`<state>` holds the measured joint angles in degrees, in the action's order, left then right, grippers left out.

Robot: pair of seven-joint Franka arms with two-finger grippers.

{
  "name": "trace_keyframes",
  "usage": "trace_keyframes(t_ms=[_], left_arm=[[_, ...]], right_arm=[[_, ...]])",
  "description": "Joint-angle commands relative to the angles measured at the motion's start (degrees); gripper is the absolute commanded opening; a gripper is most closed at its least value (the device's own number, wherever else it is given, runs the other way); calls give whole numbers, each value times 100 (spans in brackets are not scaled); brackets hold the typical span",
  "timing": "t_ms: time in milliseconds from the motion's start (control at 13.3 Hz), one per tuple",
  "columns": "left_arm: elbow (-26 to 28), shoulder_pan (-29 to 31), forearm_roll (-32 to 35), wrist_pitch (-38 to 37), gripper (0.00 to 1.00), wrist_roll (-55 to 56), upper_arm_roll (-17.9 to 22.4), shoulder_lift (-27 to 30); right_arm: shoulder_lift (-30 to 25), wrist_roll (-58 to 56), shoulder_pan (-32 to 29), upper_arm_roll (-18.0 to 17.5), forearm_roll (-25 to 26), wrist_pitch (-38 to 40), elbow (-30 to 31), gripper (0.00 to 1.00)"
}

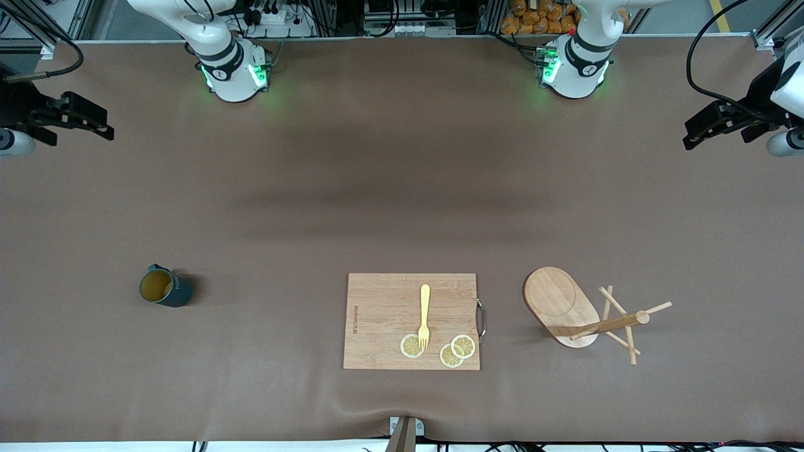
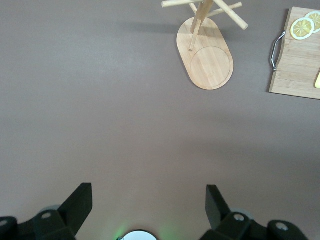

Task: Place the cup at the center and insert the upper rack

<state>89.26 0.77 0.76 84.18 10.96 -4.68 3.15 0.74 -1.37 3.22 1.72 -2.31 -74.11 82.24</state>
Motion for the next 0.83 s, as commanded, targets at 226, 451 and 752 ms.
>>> trace_keyframes(t_ms=[226,451,752], left_arm=[[-329,37,-49,-94,100,-94,90,-173],[-383,55,3,-199,100,-94,99,-192],[-357,46,3,-200,100,-86,99,-209]], right_arm=[[-4,225,21,21,-103,107,81,100],[-13,234,30,12,-137,134,82,100],[5,181,4,21,-182,99,82,100]])
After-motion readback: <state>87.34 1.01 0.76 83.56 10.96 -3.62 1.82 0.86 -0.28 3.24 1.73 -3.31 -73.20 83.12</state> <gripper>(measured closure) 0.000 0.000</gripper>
